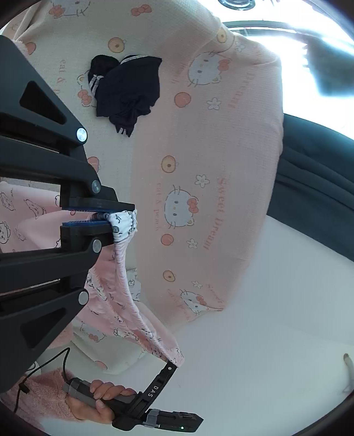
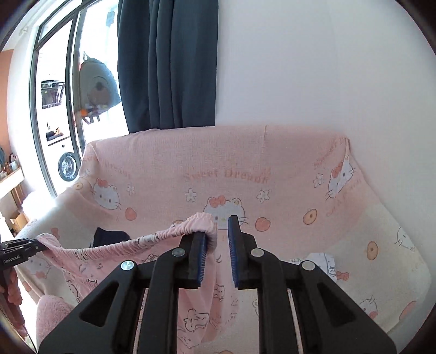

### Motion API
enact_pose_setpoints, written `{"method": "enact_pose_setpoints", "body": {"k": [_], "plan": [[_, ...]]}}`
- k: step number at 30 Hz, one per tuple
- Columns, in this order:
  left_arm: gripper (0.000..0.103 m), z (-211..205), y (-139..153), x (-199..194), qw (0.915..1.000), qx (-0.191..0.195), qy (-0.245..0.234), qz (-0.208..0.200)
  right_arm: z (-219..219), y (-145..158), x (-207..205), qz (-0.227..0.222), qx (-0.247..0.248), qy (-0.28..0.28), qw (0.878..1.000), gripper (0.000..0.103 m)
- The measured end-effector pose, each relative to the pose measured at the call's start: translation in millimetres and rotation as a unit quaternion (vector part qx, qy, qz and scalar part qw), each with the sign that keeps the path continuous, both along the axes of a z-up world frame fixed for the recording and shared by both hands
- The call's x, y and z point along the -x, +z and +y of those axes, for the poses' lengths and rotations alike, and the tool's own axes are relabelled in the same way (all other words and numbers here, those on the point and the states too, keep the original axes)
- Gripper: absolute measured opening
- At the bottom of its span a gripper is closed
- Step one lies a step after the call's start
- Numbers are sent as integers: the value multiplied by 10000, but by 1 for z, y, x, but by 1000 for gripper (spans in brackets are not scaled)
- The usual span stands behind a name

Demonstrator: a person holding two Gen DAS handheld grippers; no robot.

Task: Fold clothes
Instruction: 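Lay the pink pants flat on the sheet with both grippers, shaking them out, then lift the waistband with both grippers and bring the grippers together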

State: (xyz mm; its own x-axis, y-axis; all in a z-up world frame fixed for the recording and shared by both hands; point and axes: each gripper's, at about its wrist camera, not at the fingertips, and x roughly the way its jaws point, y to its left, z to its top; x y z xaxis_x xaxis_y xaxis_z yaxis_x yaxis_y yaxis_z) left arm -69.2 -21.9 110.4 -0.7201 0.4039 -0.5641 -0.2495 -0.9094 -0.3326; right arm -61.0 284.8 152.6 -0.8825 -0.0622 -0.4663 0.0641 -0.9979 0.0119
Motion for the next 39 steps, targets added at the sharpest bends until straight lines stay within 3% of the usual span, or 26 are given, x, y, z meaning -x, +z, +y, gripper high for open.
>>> {"method": "enact_pose_setpoints", "body": {"k": [3, 7, 9, 12, 19, 22, 24, 26, 28, 32, 36, 39], "plan": [[5, 4, 15, 1, 9995, 148, 51, 285, 1, -9, 11, -243, 126, 40, 9996, 13], [5, 5, 67, -15, 9911, 283, 58, 1298, 6, 10, 5, 121, 96, 48, 9999, 14], [5, 2, 79, -17, 9890, 305, 110, 1442, 11, 14, 3, 137, 259, 103, 9995, 17], [5, 1, 71, -9, 9921, 282, 108, 1216, 17, 13, 3, 24, 567, 241, 9981, 17], [5, 24, 39, 6, 9958, 618, -213, 640, 4, -52, 6, -884, 604, 441, 9933, 19], [6, 33, 12, 10, 9955, 616, -723, 31, 6, -50, 10, -830, 785, 564, 9918, 19], [17, 39, -10, 17, 9921, 618, -922, -583, 6, -43, 12, -704, 863, 697, 9913, 19], [21, 45, -28, 22, 9867, 657, -1027, -1074, 6, -35, 14, -578, 940, 829, 9904, 19], [25, 54, -26, 17, 9852, 720, -1193, -999, 2, -30, 22, -558, 994, 909, 9893, 19], [52, 65, -22, 4, 9808, 714, -1610, -839, -7, -22, 39, -552, 1093, 1050, 9869, 18], [52, 59, -39, -5, 9767, 547, -1811, -1015, 3, -24, 50, -531, 1408, 712, 9860, 19], [52, 45, -36, -13, 9762, -107, -2001, -835, -8, -27, 49, -597, 1227, 949, 9861, 19]]}}
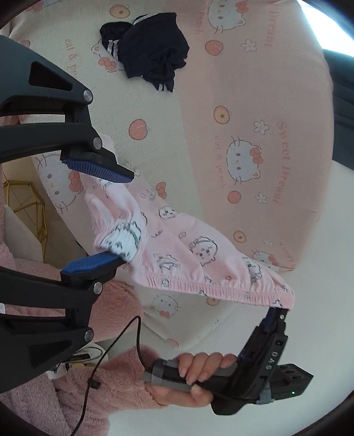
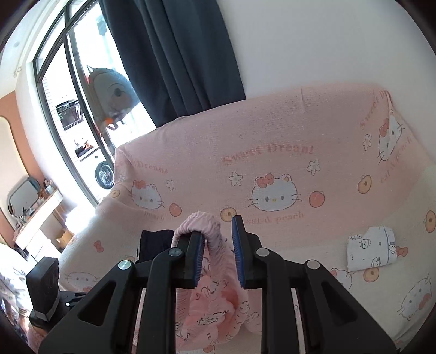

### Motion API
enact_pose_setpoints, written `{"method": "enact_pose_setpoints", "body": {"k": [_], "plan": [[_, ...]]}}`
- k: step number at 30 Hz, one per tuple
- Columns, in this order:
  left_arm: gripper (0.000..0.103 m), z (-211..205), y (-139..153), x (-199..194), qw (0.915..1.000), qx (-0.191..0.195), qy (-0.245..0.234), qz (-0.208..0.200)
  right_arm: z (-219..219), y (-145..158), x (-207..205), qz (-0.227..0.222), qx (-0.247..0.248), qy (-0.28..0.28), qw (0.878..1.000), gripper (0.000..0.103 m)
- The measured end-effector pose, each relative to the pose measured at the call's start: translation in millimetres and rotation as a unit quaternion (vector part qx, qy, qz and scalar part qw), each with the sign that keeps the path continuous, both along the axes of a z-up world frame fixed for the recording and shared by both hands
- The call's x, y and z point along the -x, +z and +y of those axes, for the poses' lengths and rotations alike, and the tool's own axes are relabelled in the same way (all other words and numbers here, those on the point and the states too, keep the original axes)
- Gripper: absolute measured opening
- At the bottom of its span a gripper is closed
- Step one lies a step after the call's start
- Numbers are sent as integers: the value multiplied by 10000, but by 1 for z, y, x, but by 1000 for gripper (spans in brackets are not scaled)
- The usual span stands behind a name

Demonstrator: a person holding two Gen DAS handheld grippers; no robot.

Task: Fold clothes
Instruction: 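Lift the waistband with both grippers and bring the grippers together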

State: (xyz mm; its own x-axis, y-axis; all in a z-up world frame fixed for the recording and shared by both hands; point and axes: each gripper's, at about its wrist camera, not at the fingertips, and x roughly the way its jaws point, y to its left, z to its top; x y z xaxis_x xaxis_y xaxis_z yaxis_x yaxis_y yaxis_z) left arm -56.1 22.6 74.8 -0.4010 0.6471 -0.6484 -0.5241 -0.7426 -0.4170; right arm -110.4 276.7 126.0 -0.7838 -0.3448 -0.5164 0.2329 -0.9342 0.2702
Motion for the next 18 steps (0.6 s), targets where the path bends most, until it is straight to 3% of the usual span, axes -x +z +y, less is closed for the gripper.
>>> {"method": "enact_pose_setpoints", "body": {"k": [3, 7, 11, 18], "plan": [[52, -5, 8, -8, 9976, -641, -228, 136, -21, -11, -3, -133, -135, 398, 9990, 19], [52, -10, 13, -1, 9980, -464, 340, 272, -50, -25, -7, -310, -315, 927, 9947, 19], [52, -9, 20, 4, 9966, -700, 216, 369, -78, -40, -10, -486, -494, 1453, 9870, 19], [52, 29, 12, 6, 9965, 250, 135, 792, -94, -59, -22, -651, -537, 1705, 9817, 19]]}}
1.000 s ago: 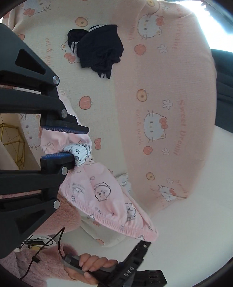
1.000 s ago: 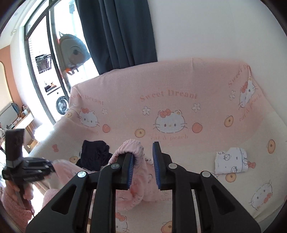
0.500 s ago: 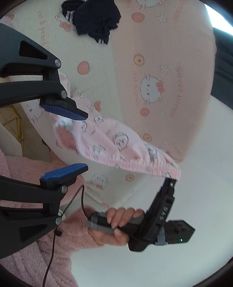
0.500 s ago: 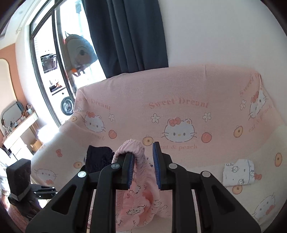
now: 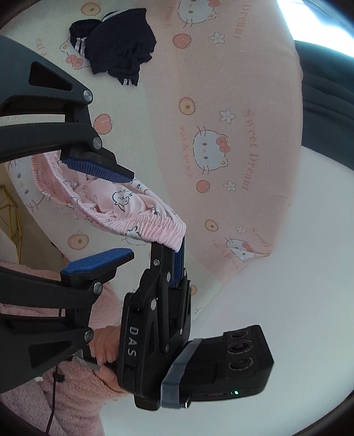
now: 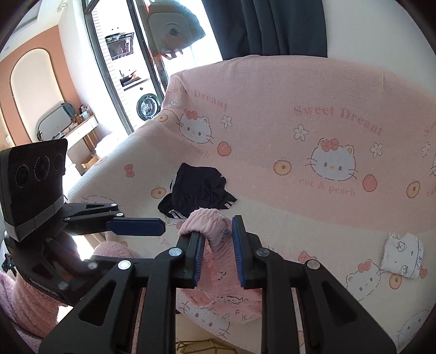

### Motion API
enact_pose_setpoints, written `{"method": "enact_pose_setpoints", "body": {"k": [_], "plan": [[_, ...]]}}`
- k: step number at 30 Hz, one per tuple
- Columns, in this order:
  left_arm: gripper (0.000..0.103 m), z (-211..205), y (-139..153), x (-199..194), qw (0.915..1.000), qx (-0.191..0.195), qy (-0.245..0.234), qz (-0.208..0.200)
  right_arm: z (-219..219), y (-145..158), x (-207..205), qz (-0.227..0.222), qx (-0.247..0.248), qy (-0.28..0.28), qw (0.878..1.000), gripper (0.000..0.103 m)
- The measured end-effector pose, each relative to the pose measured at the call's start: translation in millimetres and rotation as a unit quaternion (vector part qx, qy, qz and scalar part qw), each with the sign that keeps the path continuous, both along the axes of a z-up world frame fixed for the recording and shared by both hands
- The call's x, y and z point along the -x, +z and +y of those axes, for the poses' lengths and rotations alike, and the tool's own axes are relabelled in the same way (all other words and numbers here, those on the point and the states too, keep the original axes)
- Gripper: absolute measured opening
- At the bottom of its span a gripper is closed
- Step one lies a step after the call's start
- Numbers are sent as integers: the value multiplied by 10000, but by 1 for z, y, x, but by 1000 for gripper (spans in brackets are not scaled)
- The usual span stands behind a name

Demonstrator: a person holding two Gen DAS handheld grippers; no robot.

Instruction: Fold clothes

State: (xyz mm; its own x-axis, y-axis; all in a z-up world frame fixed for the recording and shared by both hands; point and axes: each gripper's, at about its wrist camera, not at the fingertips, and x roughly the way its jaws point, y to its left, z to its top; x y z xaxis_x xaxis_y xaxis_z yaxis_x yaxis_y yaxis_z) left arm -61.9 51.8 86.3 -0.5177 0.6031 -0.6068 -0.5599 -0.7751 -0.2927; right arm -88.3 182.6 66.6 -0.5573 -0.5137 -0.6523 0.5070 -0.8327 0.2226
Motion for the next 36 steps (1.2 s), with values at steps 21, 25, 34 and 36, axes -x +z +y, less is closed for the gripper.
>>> {"method": "enact_pose_setpoints", "body": {"k": [21, 25, 34, 36], "plan": [[4, -15, 8, 11, 9941, -459, 982, 27, -13, -128, -23, -1147, -64, -862, 9896, 27], [4, -29, 28, 1, 9893, -729, 1239, 229, -32, -169, -24, -1429, -356, -1095, 9830, 27], [4, -77, 53, -9, 9734, -967, 1972, 651, -8, -173, -18, -1177, -1388, -1461, 9724, 28], [4, -88, 50, -7, 9705, -855, 2159, 653, -1, -172, -17, -1085, -1653, -1547, 9680, 28]]}}
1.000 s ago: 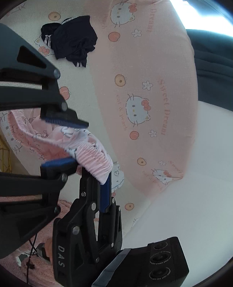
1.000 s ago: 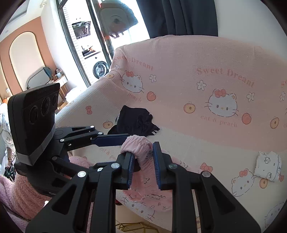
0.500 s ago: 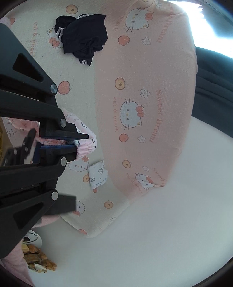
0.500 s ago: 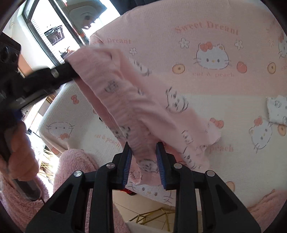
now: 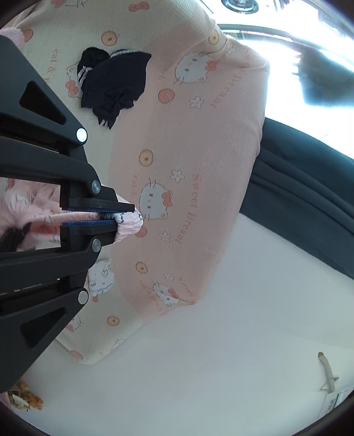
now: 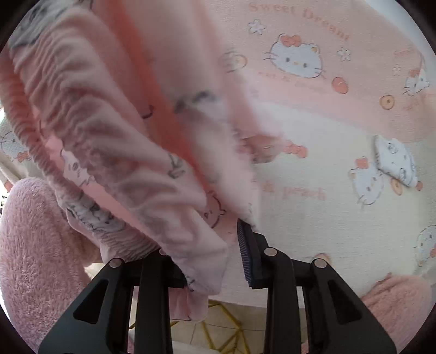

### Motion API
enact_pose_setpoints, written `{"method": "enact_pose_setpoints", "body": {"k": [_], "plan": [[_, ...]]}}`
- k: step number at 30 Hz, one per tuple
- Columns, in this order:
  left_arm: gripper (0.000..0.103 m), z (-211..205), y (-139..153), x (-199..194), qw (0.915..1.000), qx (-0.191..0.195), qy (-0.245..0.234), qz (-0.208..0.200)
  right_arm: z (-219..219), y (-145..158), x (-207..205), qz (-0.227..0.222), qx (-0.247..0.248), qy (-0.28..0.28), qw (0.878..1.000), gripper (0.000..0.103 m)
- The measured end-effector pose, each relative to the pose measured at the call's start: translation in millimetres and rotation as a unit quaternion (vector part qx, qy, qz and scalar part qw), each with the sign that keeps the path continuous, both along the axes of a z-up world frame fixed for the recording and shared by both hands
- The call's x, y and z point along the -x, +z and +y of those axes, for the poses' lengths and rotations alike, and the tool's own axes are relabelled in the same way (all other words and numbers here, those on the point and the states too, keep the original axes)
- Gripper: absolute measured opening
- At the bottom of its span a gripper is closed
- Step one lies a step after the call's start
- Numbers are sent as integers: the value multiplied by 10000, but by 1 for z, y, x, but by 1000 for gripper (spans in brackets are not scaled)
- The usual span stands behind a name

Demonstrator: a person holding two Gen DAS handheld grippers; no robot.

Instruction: Fold clothes

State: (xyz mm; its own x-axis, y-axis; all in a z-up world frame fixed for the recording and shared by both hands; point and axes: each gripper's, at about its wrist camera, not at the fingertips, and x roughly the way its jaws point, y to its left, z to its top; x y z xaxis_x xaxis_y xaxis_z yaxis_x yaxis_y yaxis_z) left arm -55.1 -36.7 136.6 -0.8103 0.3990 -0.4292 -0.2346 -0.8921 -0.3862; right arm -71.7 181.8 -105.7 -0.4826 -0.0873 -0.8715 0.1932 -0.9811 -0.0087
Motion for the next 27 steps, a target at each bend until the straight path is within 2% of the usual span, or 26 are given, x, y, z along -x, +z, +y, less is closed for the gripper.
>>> {"method": "enact_pose_setpoints", "body": {"k": [2, 4, 7, 8, 10, 11, 13, 15, 17, 21, 25, 27], "plan": [[4, -13, -2, 2, 9999, -99, 111, -47, 27, 36, 14, 378, -192, -278, 9987, 28], [4, -22, 3, -2, 9997, -126, 176, 86, 55, 83, 26, 898, -343, -602, 9936, 28], [4, -30, 14, -14, 9990, -124, 259, 348, 74, 178, 24, 2085, -384, -835, 9737, 28], [5, -32, 16, -16, 9989, -120, 290, 352, 77, 204, 21, 2361, -367, -804, 9677, 28], [5, -35, 11, -11, 9993, -51, 347, 151, 82, 236, 20, 2542, -109, -627, 9651, 28], [5, -37, 4, -7, 9992, -12, 393, 17, 86, 243, 23, 2479, 161, -527, 9672, 29], [5, -37, -16, 0, 9987, 17, 377, -342, 92, 234, 33, 1988, 834, -371, 9758, 29], [5, -36, -35, 5, 9973, 35, 326, -662, 98, 222, 45, 1432, 1515, -221, 9778, 29], [5, -32, -50, 7, 9962, 46, 245, -839, 99, 198, 48, 1099, 1666, -210, 9797, 29], [5, -20, -60, 18, 9951, 136, 76, -979, 88, 159, 49, 934, 1172, -219, 9885, 29], [5, -6, -48, 30, 9964, 302, -72, -793, 83, 136, 62, 1022, 286, -438, 9934, 29], [5, -3, -37, 28, 9975, 317, -173, -605, 97, 142, 57, 1154, 379, -514, 9913, 29]]}}
